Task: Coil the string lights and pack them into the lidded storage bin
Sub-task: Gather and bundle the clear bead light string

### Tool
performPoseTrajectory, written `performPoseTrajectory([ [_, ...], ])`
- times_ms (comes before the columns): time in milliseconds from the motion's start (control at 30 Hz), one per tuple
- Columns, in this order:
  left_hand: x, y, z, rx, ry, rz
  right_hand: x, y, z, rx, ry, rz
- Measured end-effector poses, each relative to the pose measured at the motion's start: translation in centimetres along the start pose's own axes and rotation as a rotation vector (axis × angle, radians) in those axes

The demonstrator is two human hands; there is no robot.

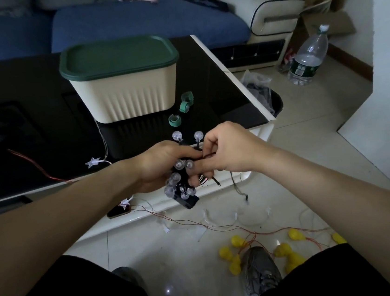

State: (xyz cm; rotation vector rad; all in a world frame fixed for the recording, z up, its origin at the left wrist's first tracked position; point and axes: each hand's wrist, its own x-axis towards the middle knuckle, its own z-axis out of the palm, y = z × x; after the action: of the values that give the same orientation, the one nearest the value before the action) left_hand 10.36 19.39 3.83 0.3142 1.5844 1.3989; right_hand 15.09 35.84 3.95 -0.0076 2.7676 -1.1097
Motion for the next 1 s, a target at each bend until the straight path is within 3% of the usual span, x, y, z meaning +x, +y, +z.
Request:
performPoseTrajectory([
  [133, -0.1, 0.1, -0.5, 0.075, 0.048, 0.009, -0.1, 1.2, -0.5, 0.261, -0.134, 0.083],
  [233, 0.2, -0.4, -1.4, 0.027, 0.083, 0.021, -0.2, 1.9, -1.2, 0.326, -0.131, 0.099],
  [400, 0.4, -0.9, -1.9, 0.092, 0.010, 0.019, -0.5, 1.1, -0.6, 0.440, -0.122, 0.088],
  [600, 0.6, -1.1, -2.1, -0.044, 0.017, 0.081, -0.4, 0.4, -0.5, 0.599, -0.098, 0.136],
  [800, 1.2, -1.2, -2.9, -0.130, 0.135, 0.163, -0.5, 1.4, -0.6, 0.434, -0.189, 0.080],
  [1000, 1.6, -1.3, -3.3, -0.150, 0.208, 0.172, -0.2, 1.4, -0.3, 0.636, 0.000, 0.123],
])
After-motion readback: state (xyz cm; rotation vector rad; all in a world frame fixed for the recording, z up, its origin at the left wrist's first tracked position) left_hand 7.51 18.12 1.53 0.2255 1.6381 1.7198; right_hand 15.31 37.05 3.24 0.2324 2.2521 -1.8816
